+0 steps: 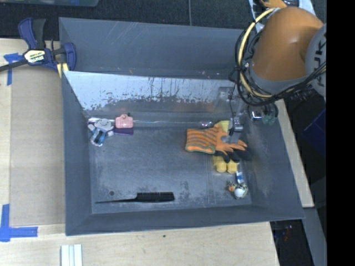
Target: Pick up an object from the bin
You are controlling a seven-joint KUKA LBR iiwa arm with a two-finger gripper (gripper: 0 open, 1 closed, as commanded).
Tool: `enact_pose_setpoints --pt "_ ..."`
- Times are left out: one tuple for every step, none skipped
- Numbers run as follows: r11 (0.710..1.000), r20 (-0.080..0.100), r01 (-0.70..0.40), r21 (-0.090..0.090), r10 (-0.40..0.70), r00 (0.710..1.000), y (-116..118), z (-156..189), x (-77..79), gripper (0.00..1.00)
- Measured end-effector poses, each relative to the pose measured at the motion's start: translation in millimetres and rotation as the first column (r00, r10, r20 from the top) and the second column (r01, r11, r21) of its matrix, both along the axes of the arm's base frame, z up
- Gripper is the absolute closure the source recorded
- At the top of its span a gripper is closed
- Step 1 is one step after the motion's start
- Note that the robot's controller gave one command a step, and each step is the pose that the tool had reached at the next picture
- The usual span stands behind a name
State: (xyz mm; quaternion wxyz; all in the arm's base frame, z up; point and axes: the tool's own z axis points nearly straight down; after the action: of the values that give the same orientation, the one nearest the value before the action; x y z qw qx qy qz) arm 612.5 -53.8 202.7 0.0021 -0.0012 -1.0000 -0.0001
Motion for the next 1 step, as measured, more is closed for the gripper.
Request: enact_pose_setpoints --pt "1.0 0.009 -0.001 -0.001 0.001 1.0 0.2 5.2 1.5 0.0"
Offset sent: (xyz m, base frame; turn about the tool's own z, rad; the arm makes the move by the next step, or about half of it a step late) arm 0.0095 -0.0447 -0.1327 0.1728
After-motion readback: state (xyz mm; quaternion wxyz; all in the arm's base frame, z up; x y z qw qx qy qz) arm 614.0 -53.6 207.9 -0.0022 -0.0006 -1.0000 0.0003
